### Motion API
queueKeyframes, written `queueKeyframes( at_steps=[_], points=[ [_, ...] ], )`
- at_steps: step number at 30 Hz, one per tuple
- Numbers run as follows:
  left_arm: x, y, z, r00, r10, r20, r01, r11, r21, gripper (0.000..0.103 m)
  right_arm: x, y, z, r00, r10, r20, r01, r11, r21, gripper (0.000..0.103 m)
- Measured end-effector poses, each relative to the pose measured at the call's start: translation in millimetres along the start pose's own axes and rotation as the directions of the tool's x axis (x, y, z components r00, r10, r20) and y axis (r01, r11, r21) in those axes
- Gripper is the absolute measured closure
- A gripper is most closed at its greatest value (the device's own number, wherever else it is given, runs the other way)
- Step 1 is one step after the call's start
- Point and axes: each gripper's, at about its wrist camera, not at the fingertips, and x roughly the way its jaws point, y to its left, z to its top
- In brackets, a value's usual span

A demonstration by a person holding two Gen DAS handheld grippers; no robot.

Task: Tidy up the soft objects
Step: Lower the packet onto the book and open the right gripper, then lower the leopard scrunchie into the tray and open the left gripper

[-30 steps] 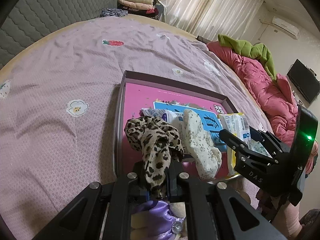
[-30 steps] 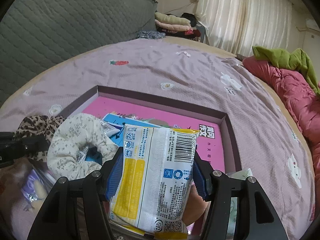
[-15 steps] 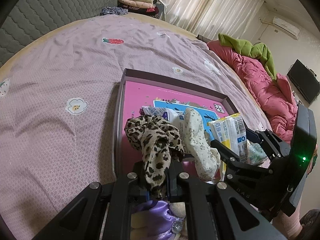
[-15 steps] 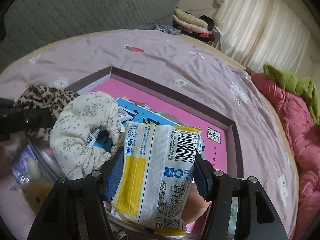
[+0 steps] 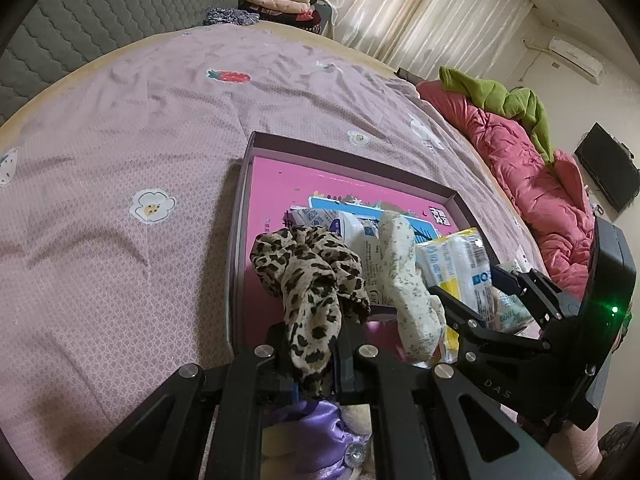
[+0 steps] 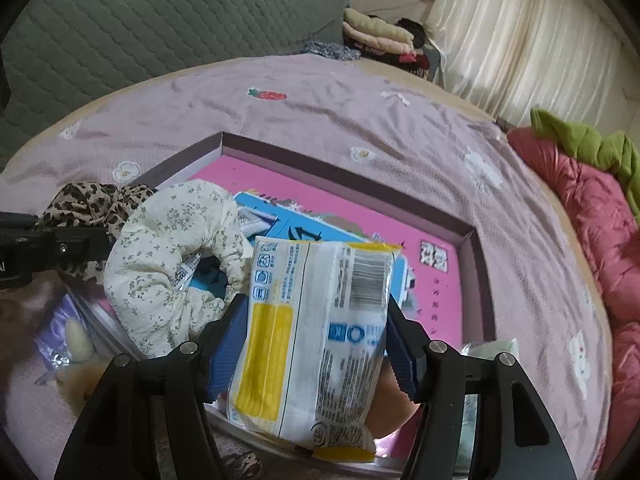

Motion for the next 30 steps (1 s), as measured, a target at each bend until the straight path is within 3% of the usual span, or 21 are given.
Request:
queueKeyframes(
  at_steps=[10,13,23,30],
  points=[
    [4,1,1,1.0,0.01,-0.025,-0.01,1.0,-0.003,0.092,-6,-5,-3,1.0,0.025,0.01,-0.025,1.0,0.016,0.035],
    [7,0,0,0.999,0.037,-0.033,-0.037,0.999,0.002,0.091,-9,-9,-5,1.0,0.019,0.016,-0.019,0.999,0.026,0.03],
    [11,-4,-1,0.995,0.086,-0.044,-0.085,0.996,0.038,0.088,-16,-23,-4,0.999,0.019,0.036,-0.022,0.996,0.091,0.03],
    [12,-9,-2,0.997,0.052,-0.051,-0.05,0.998,0.047,0.074,-19,-24,-3,0.999,0.016,0.044,-0.02,0.995,0.093,0.03]
  ],
)
